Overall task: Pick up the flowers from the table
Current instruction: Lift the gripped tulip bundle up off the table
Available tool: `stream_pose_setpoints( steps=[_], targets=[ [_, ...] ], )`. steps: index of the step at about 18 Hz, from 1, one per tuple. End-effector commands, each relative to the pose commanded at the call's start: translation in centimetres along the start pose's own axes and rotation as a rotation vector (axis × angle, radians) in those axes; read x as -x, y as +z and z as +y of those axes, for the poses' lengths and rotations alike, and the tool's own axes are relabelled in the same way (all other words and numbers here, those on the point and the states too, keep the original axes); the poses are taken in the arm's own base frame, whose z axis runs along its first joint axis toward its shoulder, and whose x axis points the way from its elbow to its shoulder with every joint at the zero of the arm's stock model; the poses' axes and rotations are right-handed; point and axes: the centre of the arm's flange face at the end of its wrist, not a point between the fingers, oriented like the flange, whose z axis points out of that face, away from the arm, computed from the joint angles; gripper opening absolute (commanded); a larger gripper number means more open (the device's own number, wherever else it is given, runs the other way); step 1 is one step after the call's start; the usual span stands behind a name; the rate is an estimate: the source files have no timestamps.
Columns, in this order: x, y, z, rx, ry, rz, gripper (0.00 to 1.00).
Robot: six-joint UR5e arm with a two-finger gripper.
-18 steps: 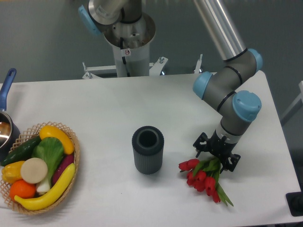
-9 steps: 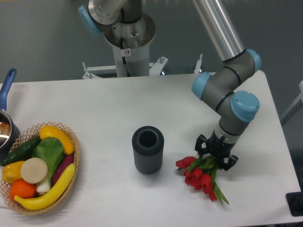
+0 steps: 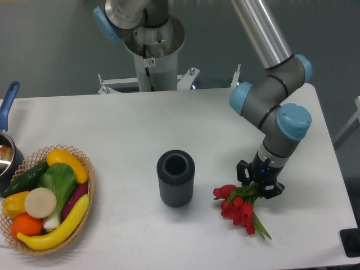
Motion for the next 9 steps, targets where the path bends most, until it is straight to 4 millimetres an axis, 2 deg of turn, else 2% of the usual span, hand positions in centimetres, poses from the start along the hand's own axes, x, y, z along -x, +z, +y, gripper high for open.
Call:
stream_pose_setpoints(
  steps=[3, 5, 9],
  targets=[
    [0.6, -1.7, 0.1, -0.009, -0.003, -0.028, 0.34],
    [1.1, -4.3, -0.5, -0.031, 0.000, -0.066, 0.35],
    [2.0, -8.8, -1.0, -0.188, -0.012, -0.106, 0.35]
  ],
)
